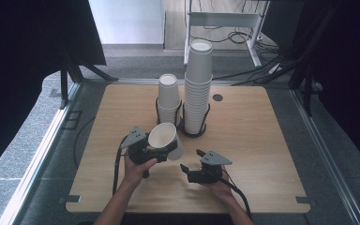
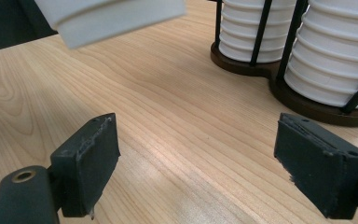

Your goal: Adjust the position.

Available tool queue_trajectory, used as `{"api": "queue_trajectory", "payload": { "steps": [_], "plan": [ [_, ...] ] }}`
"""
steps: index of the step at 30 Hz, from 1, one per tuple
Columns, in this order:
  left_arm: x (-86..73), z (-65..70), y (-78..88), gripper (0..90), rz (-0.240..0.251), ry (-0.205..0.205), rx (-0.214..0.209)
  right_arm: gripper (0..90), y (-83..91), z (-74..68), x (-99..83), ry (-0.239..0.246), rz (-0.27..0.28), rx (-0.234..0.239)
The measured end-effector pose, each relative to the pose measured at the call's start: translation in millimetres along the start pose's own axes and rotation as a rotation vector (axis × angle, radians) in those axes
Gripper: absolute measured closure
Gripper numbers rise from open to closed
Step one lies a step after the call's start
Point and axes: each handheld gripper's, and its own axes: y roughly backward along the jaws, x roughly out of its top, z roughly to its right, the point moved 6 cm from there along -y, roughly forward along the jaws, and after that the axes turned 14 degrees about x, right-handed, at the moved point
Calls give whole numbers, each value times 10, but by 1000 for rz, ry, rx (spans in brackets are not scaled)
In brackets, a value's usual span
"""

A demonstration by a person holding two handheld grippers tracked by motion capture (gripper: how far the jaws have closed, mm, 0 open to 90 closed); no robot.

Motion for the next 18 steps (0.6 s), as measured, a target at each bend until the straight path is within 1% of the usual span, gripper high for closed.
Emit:
{"api": "queue_trajectory", "payload": {
  "steps": [2, 5, 9, 11, 12, 14, 17, 18],
  "plan": [
    [-4, -57, 18, 131, -4, 11, 11, 147, 8, 0, 4, 4, -1, 0],
    [-1, -117, 40, 130, -3, 2, 37, 149, 17, 7, 16, 6, 8, -4],
    [-4, -189, 72, 130, -2, 2, 60, 156, 39, 16, 21, 3, 13, -9],
    [-12, -208, 80, 130, -3, -2, 74, 175, 65, 29, 34, 10, 34, -24],
    [-23, -225, 85, 130, -7, -10, 91, 178, 74, 30, 39, 10, 41, -26],
    [-42, -243, 87, 131, -15, -22, 110, 178, 92, 39, 49, 12, 48, -30],
    [-71, -266, 92, 130, -26, -50, 132, 180, 128, 55, 65, 11, 61, -38],
    [-84, -279, 95, 130, -32, -65, 146, 182, 137, 60, 71, 12, 66, -39]
  ]
}}
